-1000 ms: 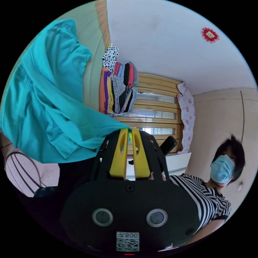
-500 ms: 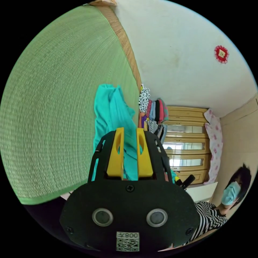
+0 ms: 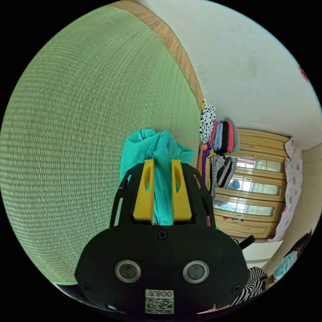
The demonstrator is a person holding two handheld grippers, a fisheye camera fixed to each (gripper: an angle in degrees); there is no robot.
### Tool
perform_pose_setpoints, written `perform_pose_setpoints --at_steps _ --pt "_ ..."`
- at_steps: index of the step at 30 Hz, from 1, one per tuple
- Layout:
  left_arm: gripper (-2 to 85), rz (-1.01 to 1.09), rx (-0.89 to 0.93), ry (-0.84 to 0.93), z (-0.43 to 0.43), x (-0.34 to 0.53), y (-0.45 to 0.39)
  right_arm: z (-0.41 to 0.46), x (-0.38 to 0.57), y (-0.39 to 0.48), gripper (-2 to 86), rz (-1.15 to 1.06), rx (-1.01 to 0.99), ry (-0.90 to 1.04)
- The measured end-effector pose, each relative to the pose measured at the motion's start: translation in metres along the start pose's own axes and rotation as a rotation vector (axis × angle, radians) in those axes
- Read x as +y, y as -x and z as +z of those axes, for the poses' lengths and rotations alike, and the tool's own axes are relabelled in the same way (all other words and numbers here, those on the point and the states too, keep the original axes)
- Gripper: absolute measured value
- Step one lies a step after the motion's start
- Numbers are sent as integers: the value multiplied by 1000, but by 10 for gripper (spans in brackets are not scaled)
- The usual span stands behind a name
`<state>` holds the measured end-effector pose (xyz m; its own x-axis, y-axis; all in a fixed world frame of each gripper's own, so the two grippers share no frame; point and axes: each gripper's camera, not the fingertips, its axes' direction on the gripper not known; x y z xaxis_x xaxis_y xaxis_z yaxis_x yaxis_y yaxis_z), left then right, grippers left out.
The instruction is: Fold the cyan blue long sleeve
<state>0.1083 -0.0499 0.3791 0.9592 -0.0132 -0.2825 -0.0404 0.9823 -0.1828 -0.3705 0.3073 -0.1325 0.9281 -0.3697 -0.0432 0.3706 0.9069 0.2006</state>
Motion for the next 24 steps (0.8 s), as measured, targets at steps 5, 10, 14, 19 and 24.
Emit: perform_pose_setpoints --at_steps 5,10,14,19,24 --pt "15 11 35 26 -5 0 -35 -8 2 -8 4 29 -35 -7" --pt "8 51 226 -51 -40 19 -76 -29 6 -4 4 24 -23 -44" --pt "7 150 316 -91 -84 44 -127 -52 10 4 4 3 -11 -100" --pt "8 269 409 -172 -143 82 -188 -91 19 19 4 -37 7 -212" --pt "7 372 482 -267 -206 124 -244 -124 29 35 4 -80 32 -294"
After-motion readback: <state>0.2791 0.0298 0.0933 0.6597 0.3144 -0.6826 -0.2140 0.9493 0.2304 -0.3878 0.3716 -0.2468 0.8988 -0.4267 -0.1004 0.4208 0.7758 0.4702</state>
